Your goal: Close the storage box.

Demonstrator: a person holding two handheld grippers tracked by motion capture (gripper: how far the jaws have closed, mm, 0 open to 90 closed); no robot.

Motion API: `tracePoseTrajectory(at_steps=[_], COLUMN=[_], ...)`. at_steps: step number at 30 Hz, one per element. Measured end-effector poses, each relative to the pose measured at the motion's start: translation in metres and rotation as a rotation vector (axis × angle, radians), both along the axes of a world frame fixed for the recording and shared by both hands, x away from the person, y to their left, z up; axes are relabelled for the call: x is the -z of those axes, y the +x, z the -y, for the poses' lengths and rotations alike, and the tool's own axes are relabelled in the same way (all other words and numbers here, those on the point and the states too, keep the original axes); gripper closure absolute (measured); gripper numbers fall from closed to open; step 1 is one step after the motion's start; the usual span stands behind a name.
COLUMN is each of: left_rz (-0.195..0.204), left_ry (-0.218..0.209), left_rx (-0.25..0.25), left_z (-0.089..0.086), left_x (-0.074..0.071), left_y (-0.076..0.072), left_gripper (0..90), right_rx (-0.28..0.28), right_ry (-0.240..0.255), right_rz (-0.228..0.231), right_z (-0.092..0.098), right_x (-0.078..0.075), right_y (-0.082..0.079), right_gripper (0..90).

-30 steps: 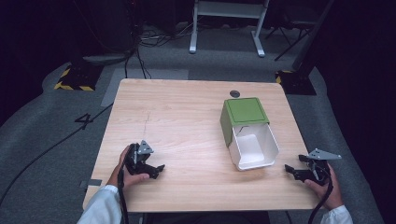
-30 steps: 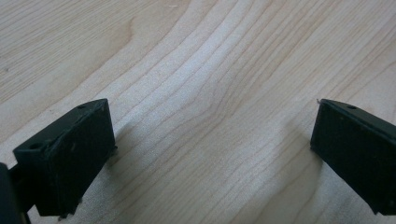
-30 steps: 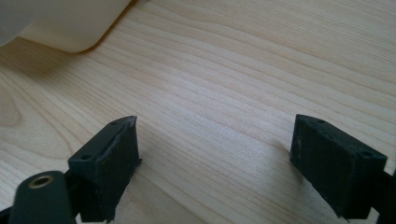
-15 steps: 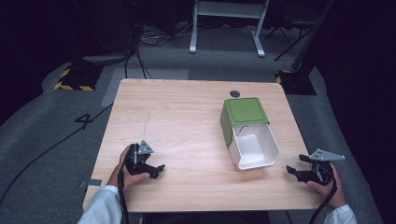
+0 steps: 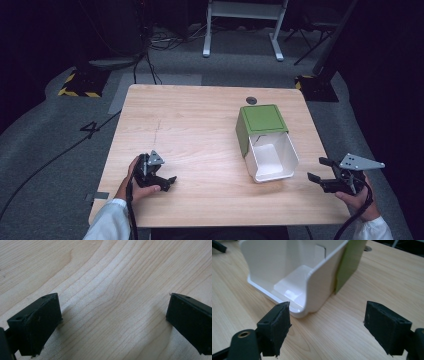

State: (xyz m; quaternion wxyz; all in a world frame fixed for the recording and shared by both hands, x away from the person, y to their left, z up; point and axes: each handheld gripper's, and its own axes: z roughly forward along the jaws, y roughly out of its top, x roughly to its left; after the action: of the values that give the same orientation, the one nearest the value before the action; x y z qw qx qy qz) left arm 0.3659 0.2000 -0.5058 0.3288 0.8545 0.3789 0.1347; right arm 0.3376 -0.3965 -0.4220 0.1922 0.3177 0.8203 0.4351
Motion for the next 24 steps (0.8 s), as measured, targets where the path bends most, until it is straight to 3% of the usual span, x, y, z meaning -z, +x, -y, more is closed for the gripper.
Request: tracePoseTrajectory(at_steps=[2,24], left_rz=[0.0,0.001], left_ry=[0.001,0.0], left_rx=[0.001,0.001], left_z=[0.0,0.0], left_x=[0.0,0.0], left_y=[0.0,0.0], left_gripper=[0.1,0.1], right_rx=[-0.032,-0.173], right_ry=[-0.005,-0.038], right_rz=[0.009,0.033], right_z=[-0.011,-0.06], right_x=[-0.008,-0.034], right_y=[0.0,0.004], right_gripper=[21.3,21.9])
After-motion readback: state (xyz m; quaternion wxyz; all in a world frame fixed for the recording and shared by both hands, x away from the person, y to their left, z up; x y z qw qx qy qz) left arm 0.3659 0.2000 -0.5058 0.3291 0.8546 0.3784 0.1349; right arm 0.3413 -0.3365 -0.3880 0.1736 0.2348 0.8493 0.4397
